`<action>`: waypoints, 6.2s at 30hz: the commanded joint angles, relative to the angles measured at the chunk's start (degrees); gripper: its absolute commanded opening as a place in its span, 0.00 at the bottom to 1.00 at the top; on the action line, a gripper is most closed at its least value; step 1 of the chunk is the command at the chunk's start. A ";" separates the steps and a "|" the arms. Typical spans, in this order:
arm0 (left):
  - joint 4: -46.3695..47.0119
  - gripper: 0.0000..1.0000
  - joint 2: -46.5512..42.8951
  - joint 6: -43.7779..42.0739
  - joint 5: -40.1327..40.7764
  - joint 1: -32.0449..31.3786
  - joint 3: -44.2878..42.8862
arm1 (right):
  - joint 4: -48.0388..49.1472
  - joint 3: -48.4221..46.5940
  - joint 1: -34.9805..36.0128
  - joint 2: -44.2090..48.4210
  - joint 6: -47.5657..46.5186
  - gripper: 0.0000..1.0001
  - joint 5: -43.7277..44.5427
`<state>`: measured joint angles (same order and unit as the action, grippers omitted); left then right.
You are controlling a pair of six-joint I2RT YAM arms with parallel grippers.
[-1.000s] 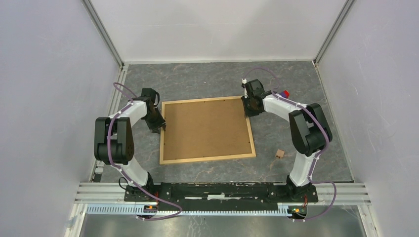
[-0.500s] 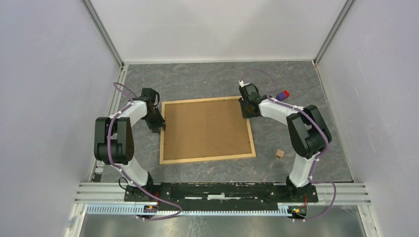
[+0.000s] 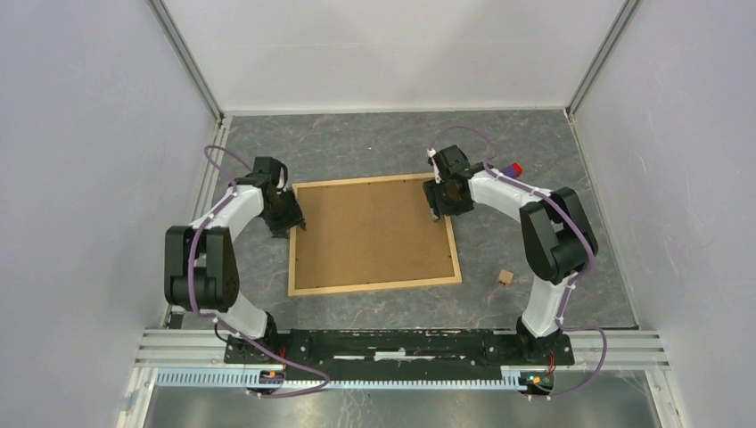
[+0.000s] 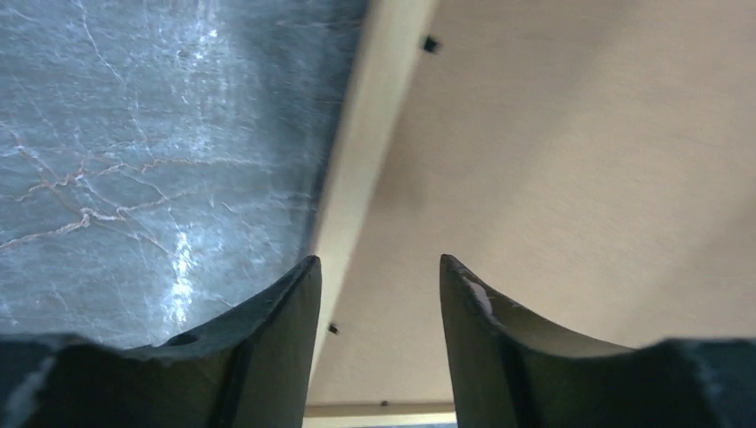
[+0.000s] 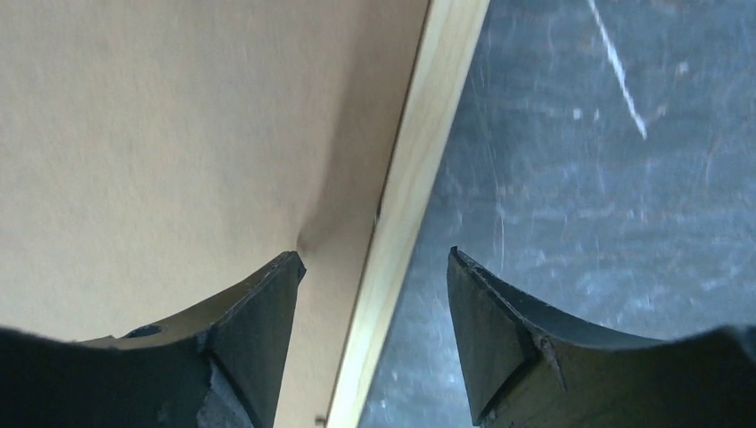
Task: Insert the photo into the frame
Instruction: Install the photo frame at the center of the board.
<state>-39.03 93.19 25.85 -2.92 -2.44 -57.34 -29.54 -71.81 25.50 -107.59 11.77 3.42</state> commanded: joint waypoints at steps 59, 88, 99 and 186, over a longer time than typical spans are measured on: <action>-2.06 0.47 0.21 -2.72 7.90 -3.06 0.65 | -19.97 -20.14 6.16 -13.07 6.82 0.29 20.93; -2.09 0.45 0.23 -2.73 7.84 -3.03 0.65 | -20.59 -22.06 5.02 -11.24 6.61 0.28 21.39; -2.11 0.45 0.25 -2.73 7.73 -3.01 0.65 | -18.54 -18.47 4.92 -11.68 6.84 0.27 18.20; -0.88 0.40 1.52 -2.64 7.25 -3.01 1.36 | 0.28 -0.48 -6.73 2.69 0.05 0.36 -6.28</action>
<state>-40.18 94.02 22.63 3.70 -5.80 -56.16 -30.09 -69.65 18.39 -104.95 11.66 -3.11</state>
